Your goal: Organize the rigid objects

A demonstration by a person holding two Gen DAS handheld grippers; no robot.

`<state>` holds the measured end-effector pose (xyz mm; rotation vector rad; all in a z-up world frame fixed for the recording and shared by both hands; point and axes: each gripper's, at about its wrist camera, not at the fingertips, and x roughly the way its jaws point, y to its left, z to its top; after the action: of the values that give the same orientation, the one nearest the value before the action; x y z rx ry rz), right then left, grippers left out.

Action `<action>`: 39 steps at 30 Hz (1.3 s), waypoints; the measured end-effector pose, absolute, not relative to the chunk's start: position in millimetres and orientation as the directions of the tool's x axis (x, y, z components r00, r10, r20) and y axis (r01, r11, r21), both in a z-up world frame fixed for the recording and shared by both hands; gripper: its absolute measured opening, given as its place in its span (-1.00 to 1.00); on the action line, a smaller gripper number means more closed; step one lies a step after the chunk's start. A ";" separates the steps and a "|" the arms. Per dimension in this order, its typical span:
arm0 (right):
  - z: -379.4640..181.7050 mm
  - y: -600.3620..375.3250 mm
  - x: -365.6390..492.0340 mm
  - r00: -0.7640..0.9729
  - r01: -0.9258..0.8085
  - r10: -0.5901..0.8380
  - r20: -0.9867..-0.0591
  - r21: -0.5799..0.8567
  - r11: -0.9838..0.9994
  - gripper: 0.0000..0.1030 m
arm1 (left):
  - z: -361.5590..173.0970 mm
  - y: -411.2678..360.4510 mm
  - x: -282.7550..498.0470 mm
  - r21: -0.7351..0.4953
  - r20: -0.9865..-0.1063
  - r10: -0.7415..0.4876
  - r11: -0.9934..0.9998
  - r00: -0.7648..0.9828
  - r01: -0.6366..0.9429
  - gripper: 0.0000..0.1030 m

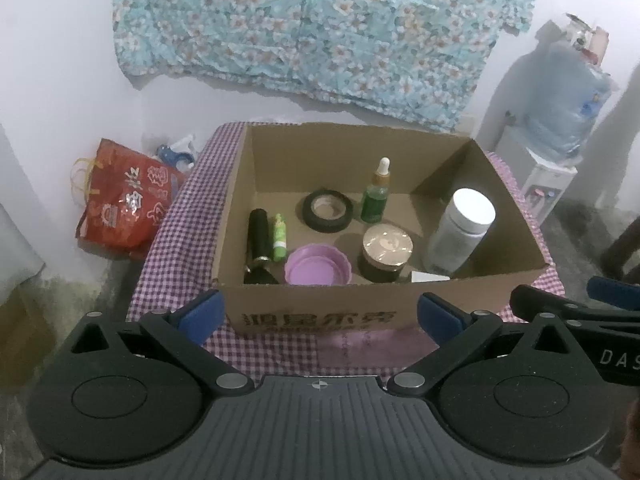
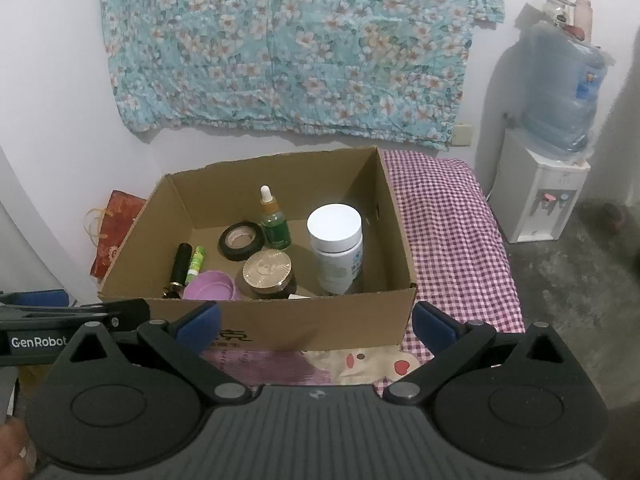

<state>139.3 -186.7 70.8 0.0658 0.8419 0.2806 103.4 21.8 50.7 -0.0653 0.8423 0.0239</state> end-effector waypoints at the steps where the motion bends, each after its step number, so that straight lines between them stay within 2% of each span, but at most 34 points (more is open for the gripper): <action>1: 70.1 -186.8 140.5 0.630 -0.220 0.271 -0.727 0.167 0.961 1.00 | 50.3 21.8 103.8 -0.047 -0.747 -0.003 0.998 0.665 -0.048 1.00; 39: 67.9 -185.2 145.0 0.630 -0.225 0.271 -0.728 0.163 0.961 1.00 | 52.1 20.3 104.2 -0.032 -0.742 0.006 0.999 0.670 -0.044 0.97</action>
<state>145.0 -185.2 67.9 0.0583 0.8433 0.2837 104.2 20.3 52.1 -0.0486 0.8362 0.0279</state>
